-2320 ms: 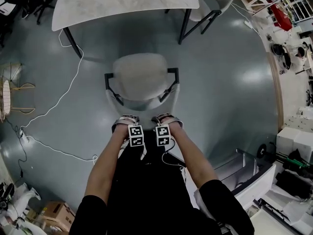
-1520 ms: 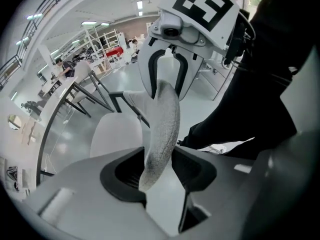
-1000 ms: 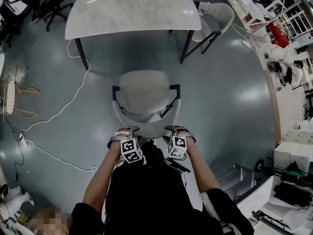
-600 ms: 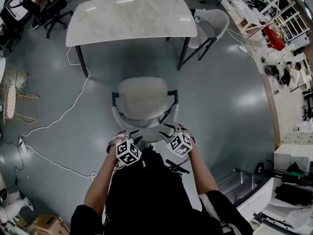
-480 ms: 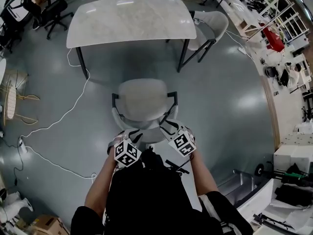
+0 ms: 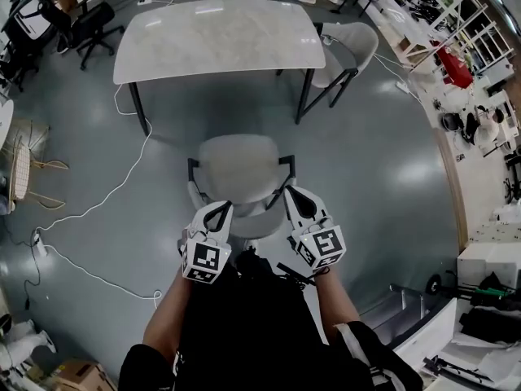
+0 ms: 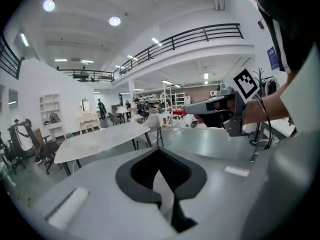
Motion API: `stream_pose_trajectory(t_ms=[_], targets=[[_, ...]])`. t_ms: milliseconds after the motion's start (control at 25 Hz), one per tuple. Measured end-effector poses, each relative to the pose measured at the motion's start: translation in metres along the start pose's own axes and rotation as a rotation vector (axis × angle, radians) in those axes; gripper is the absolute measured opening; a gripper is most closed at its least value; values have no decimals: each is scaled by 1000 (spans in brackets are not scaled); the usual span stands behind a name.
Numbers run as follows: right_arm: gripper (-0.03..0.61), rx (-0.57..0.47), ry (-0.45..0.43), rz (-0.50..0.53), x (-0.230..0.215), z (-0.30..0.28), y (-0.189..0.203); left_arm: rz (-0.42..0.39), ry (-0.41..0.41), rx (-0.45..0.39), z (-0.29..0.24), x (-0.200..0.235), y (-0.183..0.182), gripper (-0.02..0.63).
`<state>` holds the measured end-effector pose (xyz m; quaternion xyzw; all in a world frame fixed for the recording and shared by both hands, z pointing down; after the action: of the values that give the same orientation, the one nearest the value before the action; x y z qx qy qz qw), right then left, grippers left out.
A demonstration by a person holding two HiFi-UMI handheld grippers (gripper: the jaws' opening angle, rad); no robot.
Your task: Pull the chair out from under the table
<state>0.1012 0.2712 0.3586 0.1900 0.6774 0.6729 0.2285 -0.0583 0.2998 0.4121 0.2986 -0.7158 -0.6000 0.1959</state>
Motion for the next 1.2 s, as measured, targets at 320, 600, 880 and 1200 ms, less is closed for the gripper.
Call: stream_pose_trajectory(t_ms=[320,600,880,1200], targets=[[15,-76,122,-80,3,25,17,77,-119,-141,18,-14,-17,8],[15,-79,152,-97,3,25,25,91,-135,-179,19,-11,-21,8],[15,-67,153,-102,8,19,27,89,-144,-180,15,-7,-20,8],[15,-69,144,-109,10,17,25,86,-140,-180,13,-7,-22,8]])
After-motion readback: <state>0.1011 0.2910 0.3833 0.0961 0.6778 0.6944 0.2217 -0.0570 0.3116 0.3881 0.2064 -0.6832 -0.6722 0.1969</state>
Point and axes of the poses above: the fingertips, and each gripper's own axes: z backward along the fingers, x to its left, y out of its underside, the point moved 3 cm from there along z, backward along the fingers, and after that the axes turned 12 degrees about -x, right-handed, at the moved point
